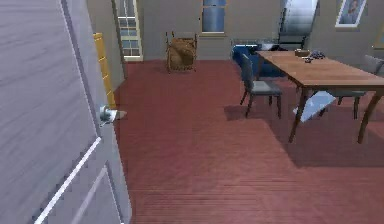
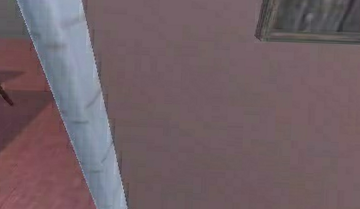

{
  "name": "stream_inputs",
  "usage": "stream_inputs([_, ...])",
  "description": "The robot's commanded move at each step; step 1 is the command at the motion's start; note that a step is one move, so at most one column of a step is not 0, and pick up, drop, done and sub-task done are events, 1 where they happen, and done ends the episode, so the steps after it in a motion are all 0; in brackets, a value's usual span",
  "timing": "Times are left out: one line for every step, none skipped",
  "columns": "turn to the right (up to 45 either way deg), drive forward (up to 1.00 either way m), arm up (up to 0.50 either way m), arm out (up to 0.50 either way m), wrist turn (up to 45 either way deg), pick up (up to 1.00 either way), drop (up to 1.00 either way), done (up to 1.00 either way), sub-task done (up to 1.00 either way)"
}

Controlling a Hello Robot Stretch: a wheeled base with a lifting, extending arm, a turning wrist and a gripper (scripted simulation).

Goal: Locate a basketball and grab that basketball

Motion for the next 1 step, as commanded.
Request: stream_inputs([0.0, 1.0, 0.0, 0.0, 0.0, 0.0, 0.0, 0.0, 0.0])
